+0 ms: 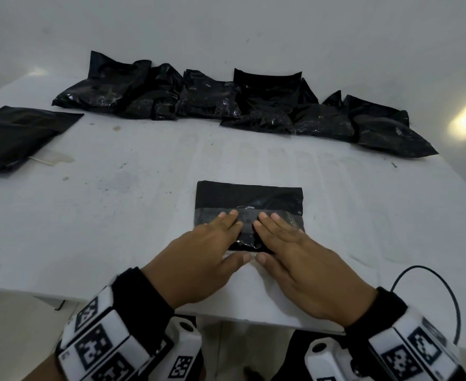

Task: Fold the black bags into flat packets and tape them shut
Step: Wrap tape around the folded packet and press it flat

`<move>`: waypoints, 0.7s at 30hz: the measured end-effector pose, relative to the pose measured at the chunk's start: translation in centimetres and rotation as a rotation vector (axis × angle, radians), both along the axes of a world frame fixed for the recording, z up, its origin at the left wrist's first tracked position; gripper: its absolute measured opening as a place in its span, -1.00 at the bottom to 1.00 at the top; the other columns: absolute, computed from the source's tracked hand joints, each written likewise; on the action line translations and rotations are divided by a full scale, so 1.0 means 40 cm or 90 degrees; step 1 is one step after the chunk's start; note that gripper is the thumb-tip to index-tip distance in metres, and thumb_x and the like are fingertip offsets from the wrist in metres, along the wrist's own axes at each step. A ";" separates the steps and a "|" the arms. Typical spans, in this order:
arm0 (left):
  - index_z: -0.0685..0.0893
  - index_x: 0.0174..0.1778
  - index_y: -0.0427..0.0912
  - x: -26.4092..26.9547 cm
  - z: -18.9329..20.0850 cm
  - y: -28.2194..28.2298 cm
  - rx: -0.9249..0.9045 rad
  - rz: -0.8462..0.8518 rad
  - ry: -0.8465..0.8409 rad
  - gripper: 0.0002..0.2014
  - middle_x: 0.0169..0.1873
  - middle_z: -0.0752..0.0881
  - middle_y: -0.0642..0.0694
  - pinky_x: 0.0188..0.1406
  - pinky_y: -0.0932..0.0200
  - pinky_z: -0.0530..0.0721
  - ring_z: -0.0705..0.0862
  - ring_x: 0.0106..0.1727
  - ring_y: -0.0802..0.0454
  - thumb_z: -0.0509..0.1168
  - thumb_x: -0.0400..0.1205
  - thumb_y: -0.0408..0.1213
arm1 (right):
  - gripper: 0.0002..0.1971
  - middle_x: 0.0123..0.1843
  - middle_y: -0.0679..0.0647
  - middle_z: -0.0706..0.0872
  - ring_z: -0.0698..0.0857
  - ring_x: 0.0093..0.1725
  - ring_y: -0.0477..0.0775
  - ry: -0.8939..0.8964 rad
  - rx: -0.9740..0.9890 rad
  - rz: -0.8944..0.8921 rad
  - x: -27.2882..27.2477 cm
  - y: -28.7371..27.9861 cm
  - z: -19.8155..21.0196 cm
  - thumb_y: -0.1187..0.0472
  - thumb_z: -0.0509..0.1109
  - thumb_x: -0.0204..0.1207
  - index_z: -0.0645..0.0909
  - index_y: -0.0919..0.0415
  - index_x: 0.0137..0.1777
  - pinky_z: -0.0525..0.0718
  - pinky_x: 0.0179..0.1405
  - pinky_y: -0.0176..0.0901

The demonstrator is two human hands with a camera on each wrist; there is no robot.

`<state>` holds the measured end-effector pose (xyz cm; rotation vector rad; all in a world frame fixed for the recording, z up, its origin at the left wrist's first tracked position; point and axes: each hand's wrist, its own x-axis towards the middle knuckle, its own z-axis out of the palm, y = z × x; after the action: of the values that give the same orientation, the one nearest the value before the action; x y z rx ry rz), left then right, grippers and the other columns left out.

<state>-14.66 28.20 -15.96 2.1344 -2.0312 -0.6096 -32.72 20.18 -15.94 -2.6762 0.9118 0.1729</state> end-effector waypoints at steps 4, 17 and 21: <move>0.18 0.71 -0.08 0.003 0.007 0.000 -0.005 0.006 0.014 -0.39 0.73 0.05 0.04 0.63 0.20 0.09 0.01 0.73 0.10 0.04 0.76 0.09 | -0.19 0.74 -0.24 -0.23 -0.30 0.68 -0.28 -0.002 -0.025 -0.004 0.003 0.009 -0.012 -0.37 -0.43 0.50 -0.17 -0.08 0.75 -0.10 0.71 -0.18; 0.62 0.20 -0.08 -0.040 0.073 -0.062 -0.137 -0.068 -0.092 -0.68 0.07 0.52 -0.04 0.04 0.04 0.61 0.51 0.13 -0.02 0.40 0.57 -0.07 | -0.48 0.61 -0.32 0.15 0.01 0.61 -0.40 -0.256 0.206 -0.062 -0.019 -0.027 0.017 0.28 0.09 0.79 0.16 -0.05 0.70 -0.08 0.37 -0.80; 0.55 0.35 -0.09 -0.087 0.080 -0.102 -0.086 -0.124 -0.203 -0.51 0.18 0.52 -0.08 -0.05 0.09 0.46 0.50 0.24 -0.08 0.44 0.55 -0.01 | -0.45 0.60 -0.19 0.42 0.27 0.62 -0.30 -0.368 0.215 -0.165 -0.049 -0.037 0.021 0.31 0.15 0.76 0.23 -0.11 0.68 0.20 0.36 -0.74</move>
<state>-18.15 24.11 -12.77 2.0796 -2.3865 -0.1496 -34.67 18.71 -15.11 -2.0923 0.9201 -0.4425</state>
